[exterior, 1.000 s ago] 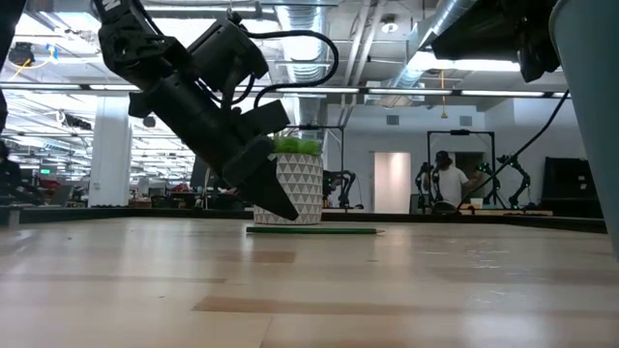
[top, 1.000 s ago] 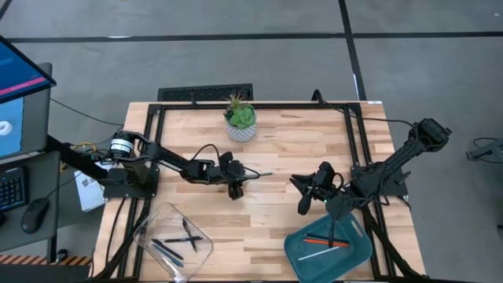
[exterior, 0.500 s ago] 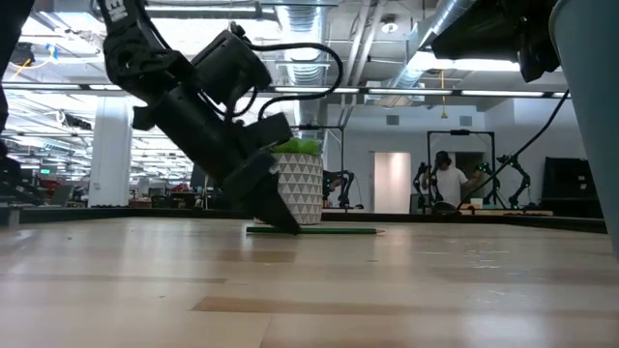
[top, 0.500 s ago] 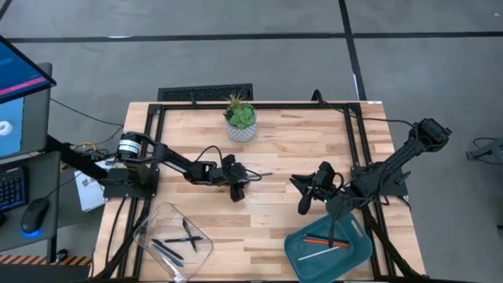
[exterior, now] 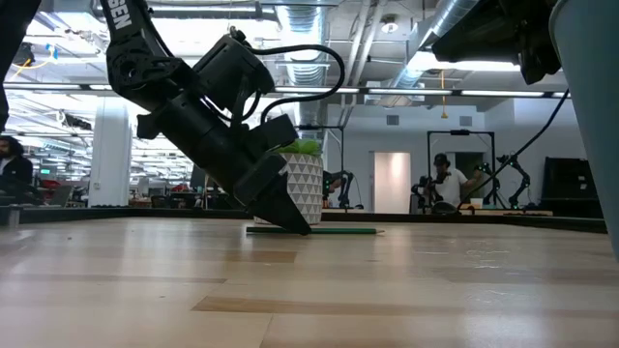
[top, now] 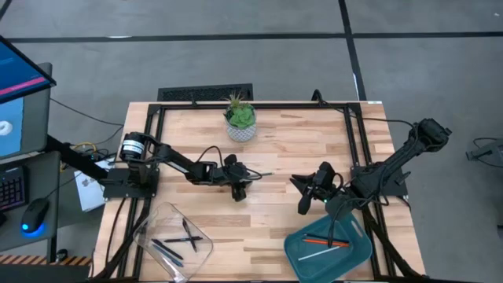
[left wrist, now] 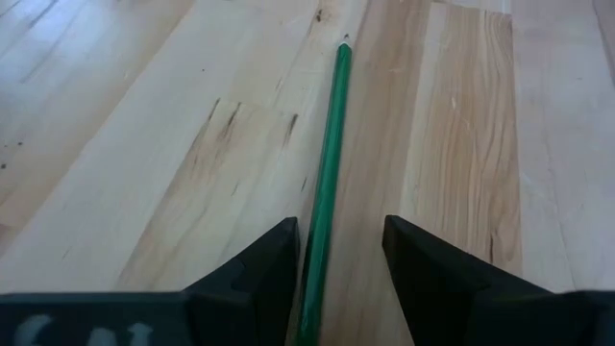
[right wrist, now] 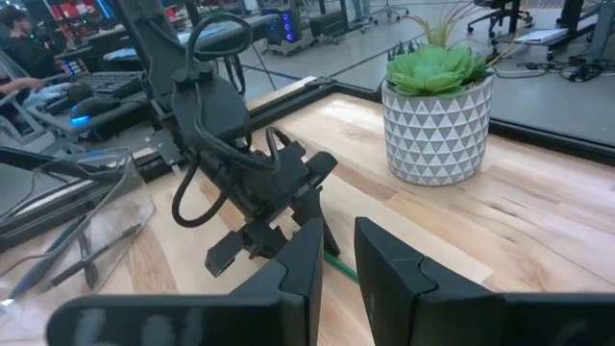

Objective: Sort pens & pencils
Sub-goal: Put the green pencil into the blue bin

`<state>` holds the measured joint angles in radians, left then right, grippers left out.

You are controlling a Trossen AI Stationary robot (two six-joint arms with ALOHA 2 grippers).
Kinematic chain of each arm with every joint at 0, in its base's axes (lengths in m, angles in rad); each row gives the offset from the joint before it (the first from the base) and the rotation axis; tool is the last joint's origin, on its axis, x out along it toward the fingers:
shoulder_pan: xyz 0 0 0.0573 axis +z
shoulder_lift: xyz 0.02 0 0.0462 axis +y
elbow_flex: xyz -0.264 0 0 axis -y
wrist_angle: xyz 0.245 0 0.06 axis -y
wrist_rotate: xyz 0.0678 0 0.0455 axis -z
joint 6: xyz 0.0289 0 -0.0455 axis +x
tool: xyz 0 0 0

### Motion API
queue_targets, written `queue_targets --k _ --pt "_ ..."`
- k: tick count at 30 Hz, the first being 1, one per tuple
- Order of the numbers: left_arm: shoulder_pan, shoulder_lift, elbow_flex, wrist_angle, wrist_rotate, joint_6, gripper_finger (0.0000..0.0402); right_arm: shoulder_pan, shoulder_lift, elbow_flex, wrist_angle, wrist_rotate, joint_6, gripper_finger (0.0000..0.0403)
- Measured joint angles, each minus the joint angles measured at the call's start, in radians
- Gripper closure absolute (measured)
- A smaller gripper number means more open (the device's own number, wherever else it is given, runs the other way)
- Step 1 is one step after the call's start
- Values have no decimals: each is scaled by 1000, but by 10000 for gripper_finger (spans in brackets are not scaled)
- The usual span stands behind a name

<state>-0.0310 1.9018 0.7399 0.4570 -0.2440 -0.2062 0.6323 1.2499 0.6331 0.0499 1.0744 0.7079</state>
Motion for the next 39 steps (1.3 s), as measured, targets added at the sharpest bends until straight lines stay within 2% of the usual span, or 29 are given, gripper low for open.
queue_targets --k 20,39 --pt "9 44 -2 44 13 25 251 -6 75 1 43 0 0 316" --pt "10 44 -2 39 13 24 251 -5 77 1 57 0 -4 316"
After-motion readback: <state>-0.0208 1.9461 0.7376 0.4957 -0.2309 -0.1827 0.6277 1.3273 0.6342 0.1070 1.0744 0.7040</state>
